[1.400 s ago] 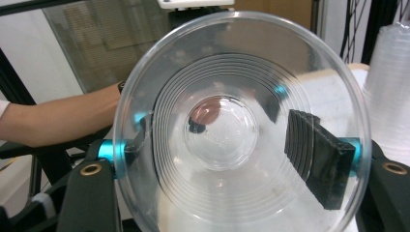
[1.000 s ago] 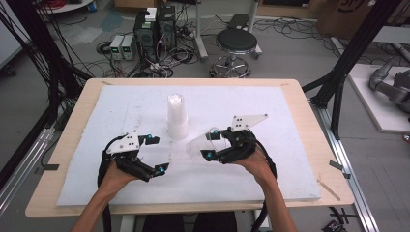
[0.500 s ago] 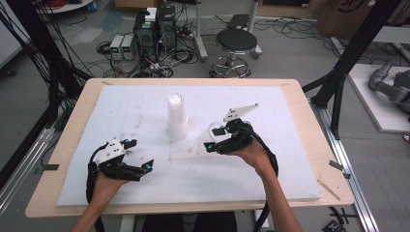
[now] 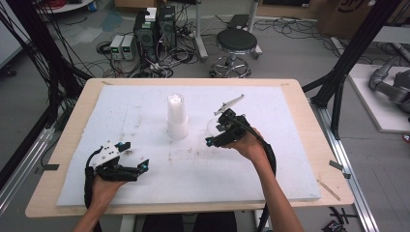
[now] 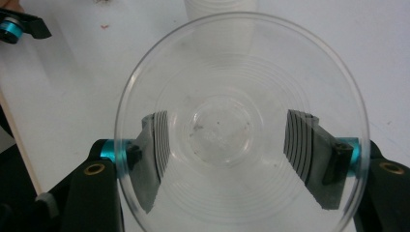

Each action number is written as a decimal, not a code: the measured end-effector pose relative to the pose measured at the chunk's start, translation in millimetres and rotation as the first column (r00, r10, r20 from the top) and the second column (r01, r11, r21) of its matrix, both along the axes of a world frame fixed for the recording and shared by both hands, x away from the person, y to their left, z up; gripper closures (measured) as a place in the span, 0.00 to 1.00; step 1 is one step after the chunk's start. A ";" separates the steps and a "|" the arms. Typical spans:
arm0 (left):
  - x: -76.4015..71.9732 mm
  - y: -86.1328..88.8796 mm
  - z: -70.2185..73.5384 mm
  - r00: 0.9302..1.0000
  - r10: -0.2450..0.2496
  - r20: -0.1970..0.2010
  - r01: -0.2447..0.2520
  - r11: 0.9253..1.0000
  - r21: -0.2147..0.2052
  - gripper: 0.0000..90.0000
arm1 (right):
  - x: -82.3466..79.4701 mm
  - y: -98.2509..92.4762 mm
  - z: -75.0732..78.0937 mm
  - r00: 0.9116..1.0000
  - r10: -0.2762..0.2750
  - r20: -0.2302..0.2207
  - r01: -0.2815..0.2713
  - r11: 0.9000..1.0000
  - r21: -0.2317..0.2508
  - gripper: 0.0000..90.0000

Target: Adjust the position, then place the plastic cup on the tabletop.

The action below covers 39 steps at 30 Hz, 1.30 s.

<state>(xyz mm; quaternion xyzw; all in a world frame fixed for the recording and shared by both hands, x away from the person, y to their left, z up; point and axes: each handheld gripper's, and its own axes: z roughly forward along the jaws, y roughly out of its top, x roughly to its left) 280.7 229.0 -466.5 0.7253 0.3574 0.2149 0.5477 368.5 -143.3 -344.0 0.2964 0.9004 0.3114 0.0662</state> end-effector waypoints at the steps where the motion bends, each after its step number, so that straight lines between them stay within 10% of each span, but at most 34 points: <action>1: 0.4 -0.2 -0.1 1.000 0.003 -0.005 -0.003 1.000 -0.004 0.02 | 0.7 -0.6 -0.4 1.000 -0.002 0.004 0.002 1.000 -0.004 0.37; 27: -0.2 0.3 -0.4 1.000 -0.003 -0.002 0.003 1.000 -0.009 0.02 | 8.9 -4.4 -3.3 0.999 -0.034 0.010 0.034 0.999 -0.019 0.37; 39: 0.1 0.0 -0.4 1.000 -0.014 -0.003 0.014 1.000 -0.004 0.02 | 24.7 3.8 -17.5 0.994 -0.107 0.017 0.108 0.985 -0.131 0.37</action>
